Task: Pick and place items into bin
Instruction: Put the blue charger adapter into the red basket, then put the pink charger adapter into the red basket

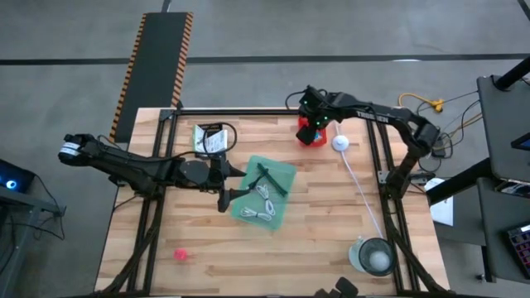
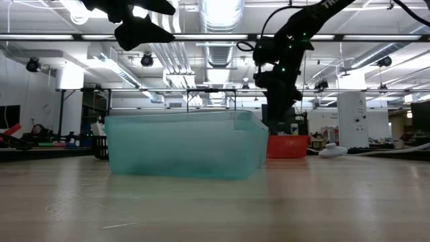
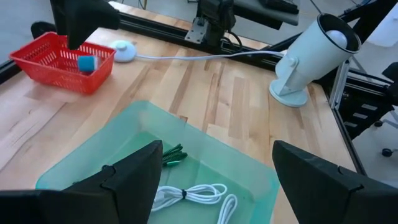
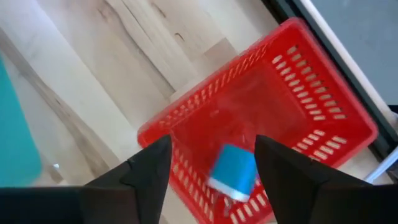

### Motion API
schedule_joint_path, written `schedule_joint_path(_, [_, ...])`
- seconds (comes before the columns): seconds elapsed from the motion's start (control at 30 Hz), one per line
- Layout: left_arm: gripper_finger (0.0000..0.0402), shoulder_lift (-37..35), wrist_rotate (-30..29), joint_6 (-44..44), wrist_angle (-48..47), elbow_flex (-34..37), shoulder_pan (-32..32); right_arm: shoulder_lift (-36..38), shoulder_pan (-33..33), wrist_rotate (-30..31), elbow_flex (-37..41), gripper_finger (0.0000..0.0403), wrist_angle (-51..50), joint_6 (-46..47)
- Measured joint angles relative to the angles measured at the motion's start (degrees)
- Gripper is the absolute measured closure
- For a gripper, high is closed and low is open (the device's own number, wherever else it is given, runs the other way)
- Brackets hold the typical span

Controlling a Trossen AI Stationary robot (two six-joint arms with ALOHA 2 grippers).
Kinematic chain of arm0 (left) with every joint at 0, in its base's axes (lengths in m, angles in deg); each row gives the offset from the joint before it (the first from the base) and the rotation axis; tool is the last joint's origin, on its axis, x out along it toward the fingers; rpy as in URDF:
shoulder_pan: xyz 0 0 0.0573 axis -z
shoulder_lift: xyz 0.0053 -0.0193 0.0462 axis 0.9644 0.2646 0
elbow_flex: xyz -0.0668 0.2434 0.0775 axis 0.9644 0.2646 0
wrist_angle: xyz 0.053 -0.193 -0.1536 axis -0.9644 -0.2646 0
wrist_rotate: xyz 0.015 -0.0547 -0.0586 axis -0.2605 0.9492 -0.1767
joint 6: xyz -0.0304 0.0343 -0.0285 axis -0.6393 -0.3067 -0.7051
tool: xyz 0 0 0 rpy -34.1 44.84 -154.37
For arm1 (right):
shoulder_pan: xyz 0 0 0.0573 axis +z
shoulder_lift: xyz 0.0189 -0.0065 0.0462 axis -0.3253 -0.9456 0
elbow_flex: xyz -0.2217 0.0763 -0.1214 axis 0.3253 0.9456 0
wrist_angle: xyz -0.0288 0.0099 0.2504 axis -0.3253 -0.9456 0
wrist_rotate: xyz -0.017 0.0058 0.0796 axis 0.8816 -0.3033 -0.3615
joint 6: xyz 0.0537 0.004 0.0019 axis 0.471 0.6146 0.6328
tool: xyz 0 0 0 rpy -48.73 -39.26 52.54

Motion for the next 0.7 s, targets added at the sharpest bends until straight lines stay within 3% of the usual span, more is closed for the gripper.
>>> schedule_joint_path(0.17, [0.0116,0.0,0.16,-0.17,-0.02,0.0,0.01,1.58,0.18,-0.02,0.23,0.0189,1.75,0.98])
schedule_joint_path(0.33, [0.0116,-0.17,3.1,-3.94,-1.68,0.0,0.07,4.55,2.97,-2.67,3.13,0.0198,12.12,-1.63])
schedule_joint_path(0.53, [0.0116,-0.55,4.96,-10.26,-9.88,0.0,0.42,9.62,8.9,-16.26,12.84,0.0207,36.12,-6.75])
schedule_joint_path(0.7, [0.0116,-0.61,5.28,-14.77,-13.17,0.0,1.63,11.89,14.45,-26.42,24.62,0.0209,61.97,-10.88])
